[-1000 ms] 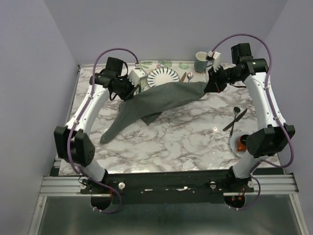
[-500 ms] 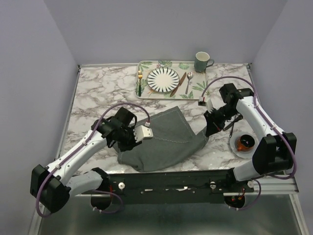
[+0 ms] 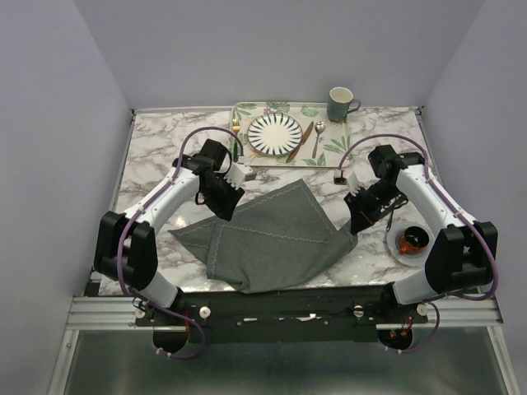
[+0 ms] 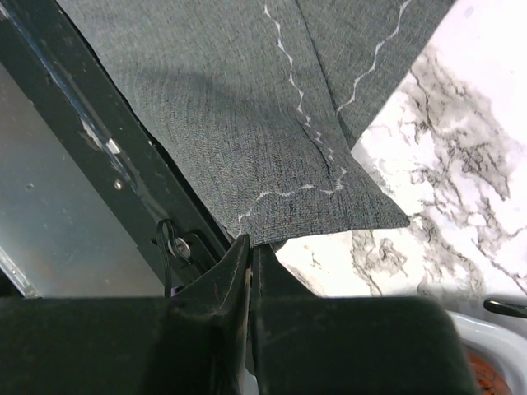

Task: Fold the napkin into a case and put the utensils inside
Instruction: Flatten out the crumpled napkin at the center of the board.

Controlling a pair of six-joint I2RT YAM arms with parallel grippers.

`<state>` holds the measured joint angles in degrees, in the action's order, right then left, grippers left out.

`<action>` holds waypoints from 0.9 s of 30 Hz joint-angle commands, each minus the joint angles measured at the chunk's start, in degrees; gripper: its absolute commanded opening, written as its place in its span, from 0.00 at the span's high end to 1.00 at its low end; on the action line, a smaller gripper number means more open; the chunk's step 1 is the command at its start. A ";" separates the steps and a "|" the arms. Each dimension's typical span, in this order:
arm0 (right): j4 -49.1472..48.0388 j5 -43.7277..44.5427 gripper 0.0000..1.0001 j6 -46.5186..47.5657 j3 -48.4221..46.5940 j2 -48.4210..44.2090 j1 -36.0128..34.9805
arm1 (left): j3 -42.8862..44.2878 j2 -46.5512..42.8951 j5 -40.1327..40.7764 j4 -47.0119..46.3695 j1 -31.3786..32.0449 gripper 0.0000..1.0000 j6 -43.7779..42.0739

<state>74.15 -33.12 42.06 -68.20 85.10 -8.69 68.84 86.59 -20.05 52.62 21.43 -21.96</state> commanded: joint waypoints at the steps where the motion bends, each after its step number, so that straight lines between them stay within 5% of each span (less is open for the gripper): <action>1: -0.58 3.77 0.88 0.30 2.46 -1.16 -0.19 | -1.51 2.79 1.14 2.05 -0.07 0.53 6.92; 10: -2.43 5.09 0.88 -1.72 4.57 -1.34 -0.19 | -3.97 7.54 3.35 2.31 -3.67 0.50 15.01; 12: -2.52 5.00 0.86 -1.81 4.57 -1.25 -0.19 | -4.59 8.68 3.00 2.22 -5.25 0.30 15.45; 13: -2.61 4.91 0.86 -1.72 4.57 -1.25 -0.19 | -4.76 9.99 2.74 2.31 -5.95 0.29 15.97; 27: -1.82 4.82 0.84 -2.60 3.69 -0.81 -0.19 | -2.57 16.77 -8.42 -0.24 -9.13 0.35 18.09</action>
<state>72.47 -29.17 40.23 -64.01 85.06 -8.69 64.55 101.36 -22.55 53.56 12.49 -4.93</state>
